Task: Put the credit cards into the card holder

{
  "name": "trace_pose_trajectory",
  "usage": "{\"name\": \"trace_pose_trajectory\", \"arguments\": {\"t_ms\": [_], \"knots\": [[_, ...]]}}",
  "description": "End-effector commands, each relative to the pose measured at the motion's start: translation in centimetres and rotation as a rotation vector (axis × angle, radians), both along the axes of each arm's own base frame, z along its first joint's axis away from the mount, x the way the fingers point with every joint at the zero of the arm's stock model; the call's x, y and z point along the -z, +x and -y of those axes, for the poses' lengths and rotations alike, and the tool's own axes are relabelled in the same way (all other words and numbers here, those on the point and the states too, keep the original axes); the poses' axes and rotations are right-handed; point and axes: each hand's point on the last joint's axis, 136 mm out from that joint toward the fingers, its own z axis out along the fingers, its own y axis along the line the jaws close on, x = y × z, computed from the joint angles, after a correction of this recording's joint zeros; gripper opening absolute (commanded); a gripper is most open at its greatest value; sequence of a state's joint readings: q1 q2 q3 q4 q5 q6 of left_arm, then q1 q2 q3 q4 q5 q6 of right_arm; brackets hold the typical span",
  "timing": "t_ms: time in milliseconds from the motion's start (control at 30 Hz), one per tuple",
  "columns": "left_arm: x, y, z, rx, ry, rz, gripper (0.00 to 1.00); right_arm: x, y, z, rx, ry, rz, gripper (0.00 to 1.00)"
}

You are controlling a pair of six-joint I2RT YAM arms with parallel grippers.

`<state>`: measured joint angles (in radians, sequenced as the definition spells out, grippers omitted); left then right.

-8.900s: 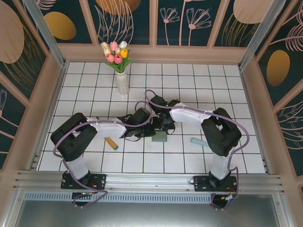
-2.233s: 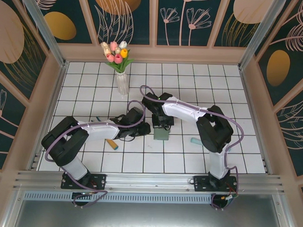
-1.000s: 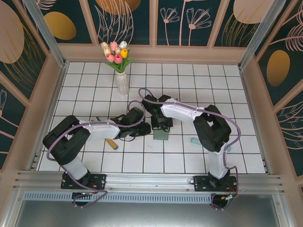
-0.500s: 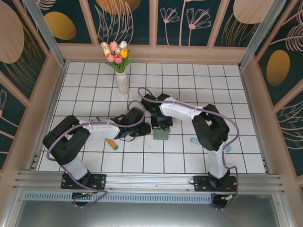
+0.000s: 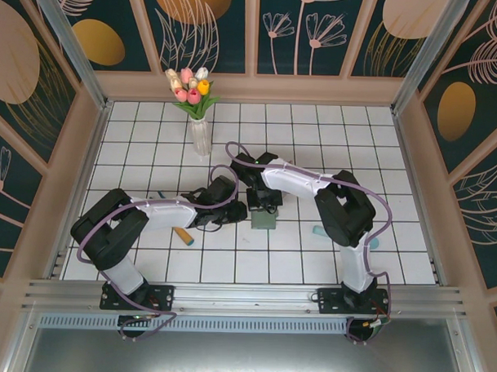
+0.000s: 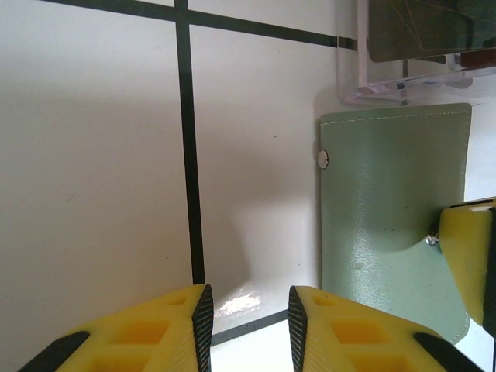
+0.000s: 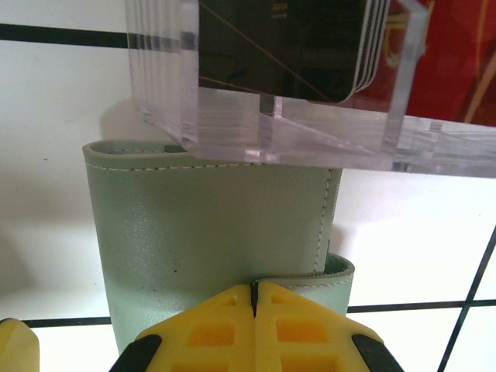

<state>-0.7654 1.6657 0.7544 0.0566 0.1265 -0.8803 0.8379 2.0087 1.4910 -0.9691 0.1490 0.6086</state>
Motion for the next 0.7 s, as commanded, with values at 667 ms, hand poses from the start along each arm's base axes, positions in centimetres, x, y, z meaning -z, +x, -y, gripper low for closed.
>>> {"name": "trace_pose_trajectory", "arguments": {"t_ms": [667], "knots": [[0.0, 0.4, 0.3, 0.014, -0.004, 0.005, 0.34, 1.6, -1.3, -0.8, -0.023, 0.015, -0.062, 0.00]]}}
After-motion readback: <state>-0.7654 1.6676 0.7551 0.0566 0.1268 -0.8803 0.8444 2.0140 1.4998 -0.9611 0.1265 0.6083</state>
